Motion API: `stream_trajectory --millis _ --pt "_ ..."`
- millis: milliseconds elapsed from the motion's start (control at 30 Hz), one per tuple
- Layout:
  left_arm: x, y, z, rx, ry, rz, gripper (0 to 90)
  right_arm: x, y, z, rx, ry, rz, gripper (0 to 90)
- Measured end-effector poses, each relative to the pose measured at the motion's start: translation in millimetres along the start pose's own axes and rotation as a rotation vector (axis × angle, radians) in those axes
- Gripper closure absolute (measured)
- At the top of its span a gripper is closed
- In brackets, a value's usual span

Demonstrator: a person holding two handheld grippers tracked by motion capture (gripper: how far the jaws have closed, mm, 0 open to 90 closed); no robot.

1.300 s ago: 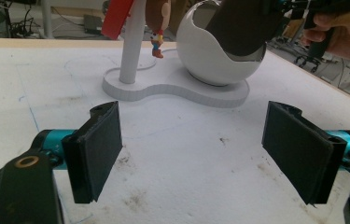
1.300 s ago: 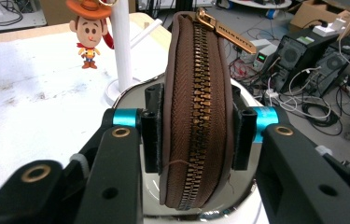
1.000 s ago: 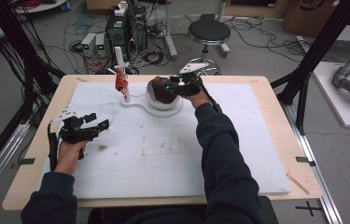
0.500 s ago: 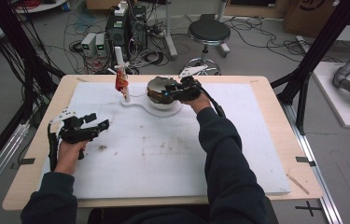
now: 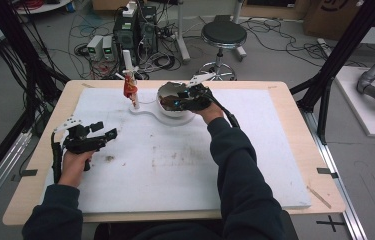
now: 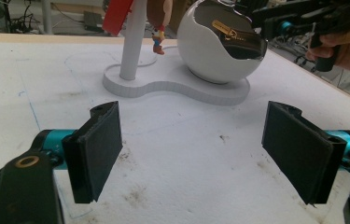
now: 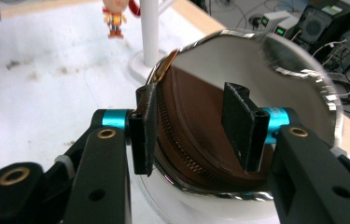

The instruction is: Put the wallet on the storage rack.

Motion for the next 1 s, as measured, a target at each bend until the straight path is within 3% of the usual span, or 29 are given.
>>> stream_trajectory --millis 67,133,200,267,333,400,467,567,767,900,1000 --pt "-0.2 0.1 -0.1 0.000 -0.002 0.002 20.0 -1.9 -2.1 -8.7 0.005 -0.023 0.009 53.0" --pt "-0.8 -0.4 -0.3 -0.002 -0.008 -0.002 20.0 0.1 -5.1 -21.3 0.042 -0.085 -0.001 49.6" --pt "-2.2 -0.3 -1.5 -0.004 -0.016 0.015 20.0 6.3 -11.0 -32.8 0.045 -0.062 0.042 41.6" --pt "-4.8 -0.3 -2.8 -0.013 -0.038 0.027 20.0 14.5 -16.2 -47.7 0.077 -0.102 0.048 39.8" --pt "-7.2 0.6 -4.0 -0.017 -0.042 0.039 20.0 23.4 -22.0 -61.5 0.100 -0.060 0.091 31.3" --pt "-9.9 1.9 -4.7 -0.033 -0.049 0.049 20.0 34.1 -26.7 -76.8 0.119 -0.093 0.100 30.2" --pt "-12.3 3.1 -5.3 -0.051 -0.052 0.075 18.9 46.9 -31.4 -90.3 0.136 -0.075 0.153 22.6" --pt "-13.2 4.5 -5.3 -0.074 -0.046 0.107 18.1 70.2 -36.2 -111.3 0.165 -0.087 0.182 21.8" --pt "-13.2 3.5 -3.1 -0.064 -0.040 0.082 18.1 117.7 -39.0 -148.6 0.224 -0.074 0.216 21.3" --pt "-12.9 2.2 -1.5 -0.060 -0.033 0.085 18.1 135.6 -36.0 -169.0 0.254 -0.096 0.222 21.2" --pt "-13.1 2.2 -2.4 -0.067 -0.032 0.095 18.1 144.4 -36.1 -178.7 0.283 -0.109 0.201 20.9"
Point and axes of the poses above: each handheld gripper's, and its own axes: z roughly forward along the jaws, x roughly out of its underside, y roughly to its left, the point moved 5 cm from there along z, roughly forward along the jaws, and after that the axes turned 13 degrees about z, right-handed, at the moved point
